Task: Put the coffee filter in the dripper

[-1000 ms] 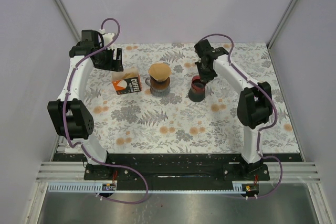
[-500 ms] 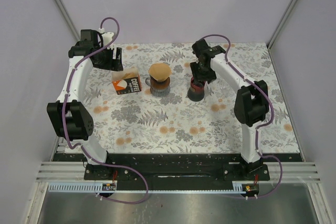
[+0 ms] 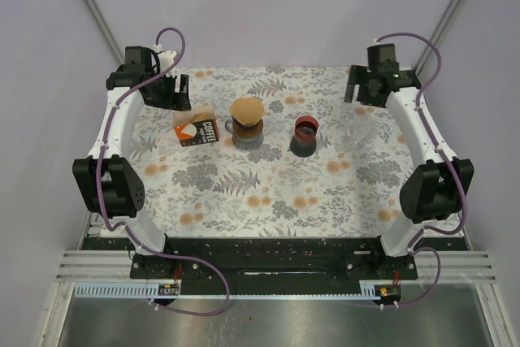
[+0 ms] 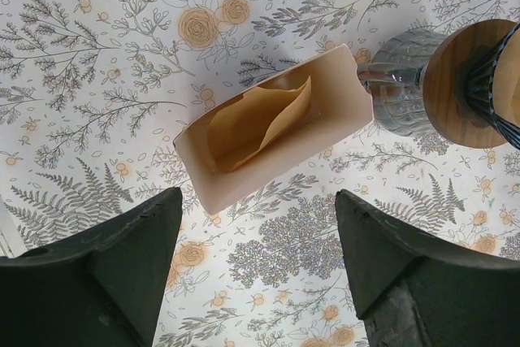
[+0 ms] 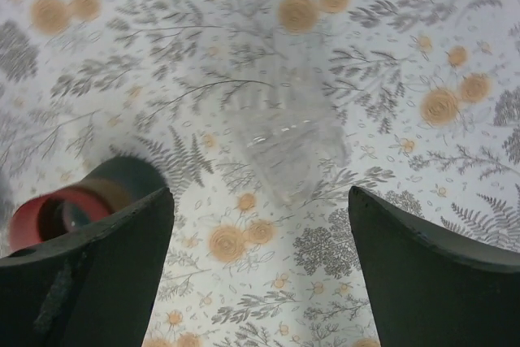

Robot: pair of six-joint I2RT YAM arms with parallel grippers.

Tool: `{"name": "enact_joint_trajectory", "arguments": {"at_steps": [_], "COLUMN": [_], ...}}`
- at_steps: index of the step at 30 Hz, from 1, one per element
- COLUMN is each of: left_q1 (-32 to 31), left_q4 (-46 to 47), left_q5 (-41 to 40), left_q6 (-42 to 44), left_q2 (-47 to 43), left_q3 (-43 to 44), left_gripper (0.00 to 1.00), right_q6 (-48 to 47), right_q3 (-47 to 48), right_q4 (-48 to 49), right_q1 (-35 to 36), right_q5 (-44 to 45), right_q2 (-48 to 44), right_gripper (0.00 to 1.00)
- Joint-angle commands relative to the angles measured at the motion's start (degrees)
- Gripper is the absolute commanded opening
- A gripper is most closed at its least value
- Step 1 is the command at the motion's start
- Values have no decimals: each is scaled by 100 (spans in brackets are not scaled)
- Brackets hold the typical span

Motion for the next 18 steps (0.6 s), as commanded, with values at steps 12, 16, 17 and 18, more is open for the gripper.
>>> {"name": "enact_joint_trajectory", "arguments": {"at_steps": [12,16,17,18], "left_q1": [51,51,51,51], "left_q4": [192,192,192,183], "left_q5": [145,171,171,162], "left_q6": [75,66,66,66], "left_q2": [-345,-327,-336,-353], "left_q3": [-112,-103,-112,-103], "left_gripper": [80,80,80,80], "right_q6": [2119,2304,2357,2375], "right_q3": [-1282,-1406,-1398,-1406], "right_q4": [718,780,771,771], "right_q1": [-1050,-1215,-1234,-1252], "right_q5": [-1203,-1133,-1098,-1045], "right_q2": [206,303,355,382], "right_gripper": [88,83,81,80]}}
